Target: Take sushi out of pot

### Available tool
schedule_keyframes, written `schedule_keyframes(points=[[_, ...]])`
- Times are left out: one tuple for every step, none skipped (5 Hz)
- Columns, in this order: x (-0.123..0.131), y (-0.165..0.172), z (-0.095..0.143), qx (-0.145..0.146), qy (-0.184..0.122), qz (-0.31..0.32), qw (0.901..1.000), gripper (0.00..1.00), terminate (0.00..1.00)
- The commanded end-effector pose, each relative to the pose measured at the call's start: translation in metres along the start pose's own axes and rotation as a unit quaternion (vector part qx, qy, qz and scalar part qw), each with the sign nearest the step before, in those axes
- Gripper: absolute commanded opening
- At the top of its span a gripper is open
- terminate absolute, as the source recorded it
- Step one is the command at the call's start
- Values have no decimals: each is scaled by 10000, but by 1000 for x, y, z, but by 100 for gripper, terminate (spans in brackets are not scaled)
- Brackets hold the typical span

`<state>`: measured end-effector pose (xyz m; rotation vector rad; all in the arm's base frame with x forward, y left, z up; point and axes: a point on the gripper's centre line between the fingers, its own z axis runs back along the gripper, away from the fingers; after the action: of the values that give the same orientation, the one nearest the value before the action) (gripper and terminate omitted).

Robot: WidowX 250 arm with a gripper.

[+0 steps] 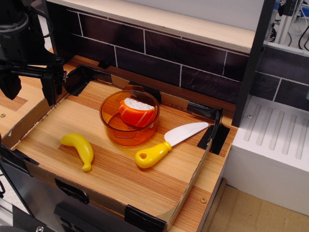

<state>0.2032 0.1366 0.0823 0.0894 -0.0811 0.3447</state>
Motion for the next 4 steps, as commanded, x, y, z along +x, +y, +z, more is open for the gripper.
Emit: schedule_keyframes(points=[[0,0,0,0,0,0,10000,100,0],[-2,-10,23,-174,-427,783,9959,100,0],[-1,-23,46,-222,-597,1704,9833,100,0],[7,-41,56,143,-826,2888,9537,100,0]])
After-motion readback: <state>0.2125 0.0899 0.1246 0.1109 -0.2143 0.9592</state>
